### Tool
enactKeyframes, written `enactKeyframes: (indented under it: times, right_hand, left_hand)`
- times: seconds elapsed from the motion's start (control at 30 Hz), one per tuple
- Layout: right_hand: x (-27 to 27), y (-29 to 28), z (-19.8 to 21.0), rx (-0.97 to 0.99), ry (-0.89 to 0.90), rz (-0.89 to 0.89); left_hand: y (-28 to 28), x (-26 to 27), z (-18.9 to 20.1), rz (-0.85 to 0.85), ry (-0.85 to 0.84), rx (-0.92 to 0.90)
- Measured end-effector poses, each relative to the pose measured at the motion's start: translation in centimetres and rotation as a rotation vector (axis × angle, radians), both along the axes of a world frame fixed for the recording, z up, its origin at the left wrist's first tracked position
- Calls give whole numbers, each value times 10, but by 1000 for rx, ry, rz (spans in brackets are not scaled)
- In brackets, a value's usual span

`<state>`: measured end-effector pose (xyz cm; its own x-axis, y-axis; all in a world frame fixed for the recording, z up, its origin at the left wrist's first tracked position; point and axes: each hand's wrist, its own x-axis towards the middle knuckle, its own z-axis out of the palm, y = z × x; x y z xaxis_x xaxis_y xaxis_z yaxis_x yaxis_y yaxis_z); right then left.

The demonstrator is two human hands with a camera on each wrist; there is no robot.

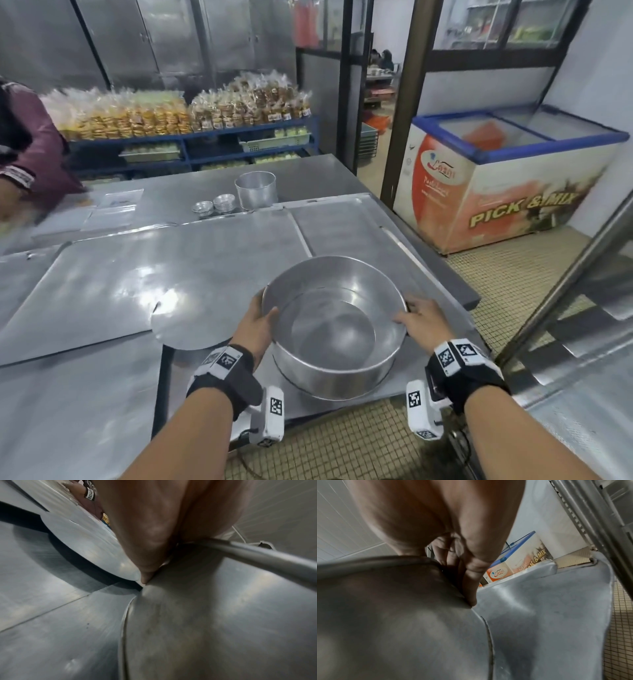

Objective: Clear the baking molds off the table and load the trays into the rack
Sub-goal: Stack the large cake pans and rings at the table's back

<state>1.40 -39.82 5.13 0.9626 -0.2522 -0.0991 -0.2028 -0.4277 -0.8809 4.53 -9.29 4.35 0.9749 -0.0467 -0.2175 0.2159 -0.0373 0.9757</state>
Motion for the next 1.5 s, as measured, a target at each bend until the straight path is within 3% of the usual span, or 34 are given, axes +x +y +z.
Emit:
enactKeyframes:
  times: [0.23,0.43,0.77,1.03,1.17,1.3,1.5]
  right_hand:
    - [-1,-8,-29,-16,33,31]
    - [7,-6,-31,-67,30,23]
    - [20,5,-32,-179,58,3]
    - [54,25,2,-299,259,8]
    - [84,66,32,-379,180,-17]
    - [112,131,57,-336,113,44]
    - [137,245,60,-316,156,174]
  left_hand:
    - [-9,-5,-20,12,9,72]
    - [2,13,-49,5,22,172]
    - [-3,15,-26,-29,-27,328]
    - [28,66,-10,-206,-15,604]
    - [57,87,5,-229,-51,779]
    - [101,107,10,-166,51,866]
    - [168,123,9,-118,171,985]
